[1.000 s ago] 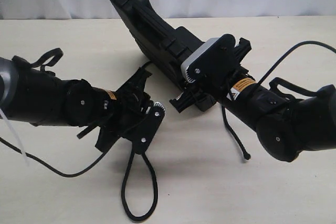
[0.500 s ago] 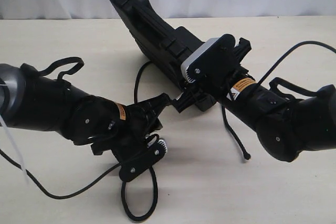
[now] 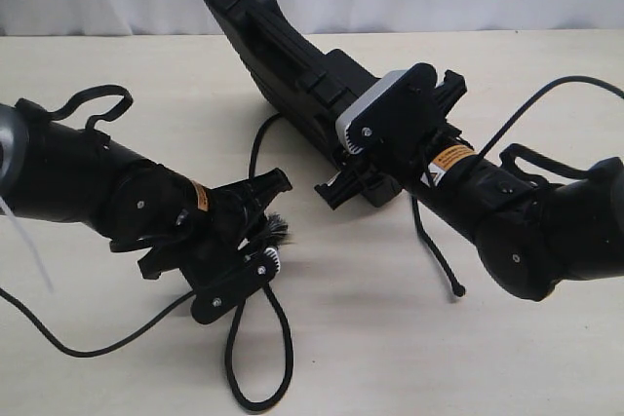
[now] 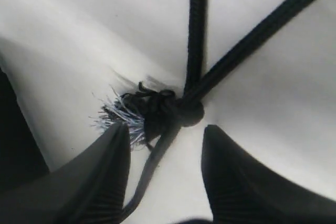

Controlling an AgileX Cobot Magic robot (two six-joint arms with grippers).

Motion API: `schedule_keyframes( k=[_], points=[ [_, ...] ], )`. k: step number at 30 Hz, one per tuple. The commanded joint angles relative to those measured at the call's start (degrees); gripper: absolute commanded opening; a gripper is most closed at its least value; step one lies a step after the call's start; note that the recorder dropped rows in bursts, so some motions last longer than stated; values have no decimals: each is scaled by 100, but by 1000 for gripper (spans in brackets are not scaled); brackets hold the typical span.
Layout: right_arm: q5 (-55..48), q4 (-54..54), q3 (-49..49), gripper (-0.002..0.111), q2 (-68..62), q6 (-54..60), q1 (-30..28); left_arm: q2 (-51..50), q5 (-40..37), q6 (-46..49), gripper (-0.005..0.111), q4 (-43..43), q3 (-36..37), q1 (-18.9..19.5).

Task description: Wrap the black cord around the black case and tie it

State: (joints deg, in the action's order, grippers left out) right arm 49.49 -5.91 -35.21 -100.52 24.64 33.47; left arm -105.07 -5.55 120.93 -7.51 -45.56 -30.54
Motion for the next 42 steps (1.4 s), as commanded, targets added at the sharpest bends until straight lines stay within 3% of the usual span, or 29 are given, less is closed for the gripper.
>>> schedule_keyframes(
  k=[1, 18, 23, 27, 42],
  points=[
    [194, 55, -78, 4, 47, -31, -11, -7, 16, 184, 43, 148, 12, -7],
    [166, 55, -78, 4, 47, -31, -11, -369, -183, 184, 43, 363, 12, -18],
    [178, 55, -78, 4, 47, -31, -11, -369, -252, 174, 43, -500, 12, -221],
    [178, 55, -78, 4, 47, -31, -11, -369, -242, 174, 43, -530, 12, -389],
    [145, 55, -78, 4, 47, -31, -11, -633, 396, 174, 41, -508, 12, -139]
  ],
)
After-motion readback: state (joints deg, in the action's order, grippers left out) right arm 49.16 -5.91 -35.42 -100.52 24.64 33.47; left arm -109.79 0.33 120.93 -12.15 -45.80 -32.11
